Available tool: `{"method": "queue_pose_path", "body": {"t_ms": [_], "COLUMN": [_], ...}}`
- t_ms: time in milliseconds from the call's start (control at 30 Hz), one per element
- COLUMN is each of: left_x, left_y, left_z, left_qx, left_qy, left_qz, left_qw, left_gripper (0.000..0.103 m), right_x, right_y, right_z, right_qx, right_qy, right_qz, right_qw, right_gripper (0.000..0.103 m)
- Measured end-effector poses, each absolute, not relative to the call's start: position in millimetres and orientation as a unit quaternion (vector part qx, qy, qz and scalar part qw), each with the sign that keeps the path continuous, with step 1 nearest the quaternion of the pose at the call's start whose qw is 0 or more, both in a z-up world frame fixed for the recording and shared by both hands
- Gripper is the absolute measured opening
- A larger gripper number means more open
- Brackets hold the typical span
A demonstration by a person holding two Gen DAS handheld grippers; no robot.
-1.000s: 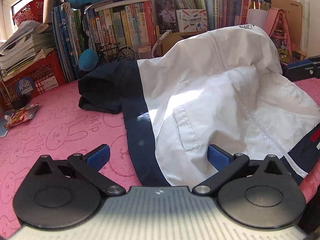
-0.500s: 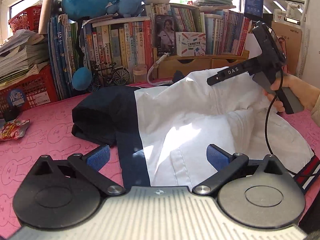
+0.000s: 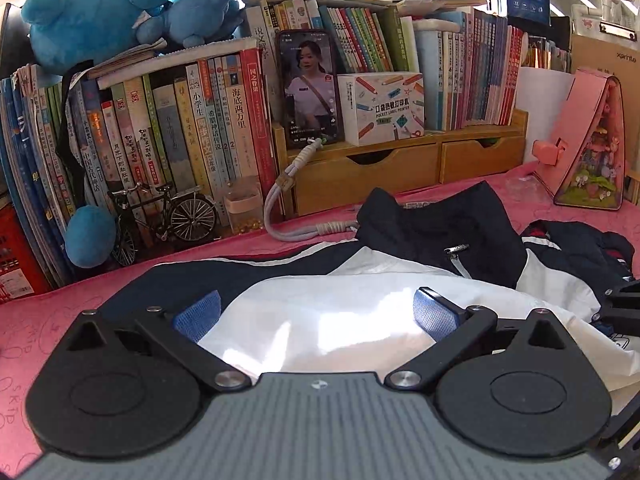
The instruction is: Fold clothes
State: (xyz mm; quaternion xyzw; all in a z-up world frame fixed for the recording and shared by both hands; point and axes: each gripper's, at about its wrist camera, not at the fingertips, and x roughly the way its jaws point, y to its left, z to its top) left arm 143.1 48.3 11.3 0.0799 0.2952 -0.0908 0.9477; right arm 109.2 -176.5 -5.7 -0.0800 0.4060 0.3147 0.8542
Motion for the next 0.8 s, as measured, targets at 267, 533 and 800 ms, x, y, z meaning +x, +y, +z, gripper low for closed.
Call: {"method": "queue_pose_path", "body": {"t_ms": [267, 533, 800], "left_x": [141.2, 99.2, 79.6], "left_y": [36.7, 75.9, 205.4], "left_z": [-40.5, -0.4, 0.3], "left_qx": [0.116, 0.085, 0.027], "left_qy": [0.320, 0.265, 0.295], "left_qz": [-0.092, -0.071, 0.152], "left_qw": [0.936, 0.958, 0.943], "left_gripper": [0.103, 0.103, 0.103], "right_x": [157.0, 240.8, 223.8], "right_y": [-237.1, -227.4, -220.0], "right_z": [71.3, 8.7, -25.5], "right_qx": [0.035, 0.033, 0.037], "right_qy": [0.319, 0.392, 0.394], "right_qz": [0.261, 0.147, 0.153], "right_qw": [0.910, 0.908, 0.906], "right_gripper": [0.103, 0.103, 0.103]}}
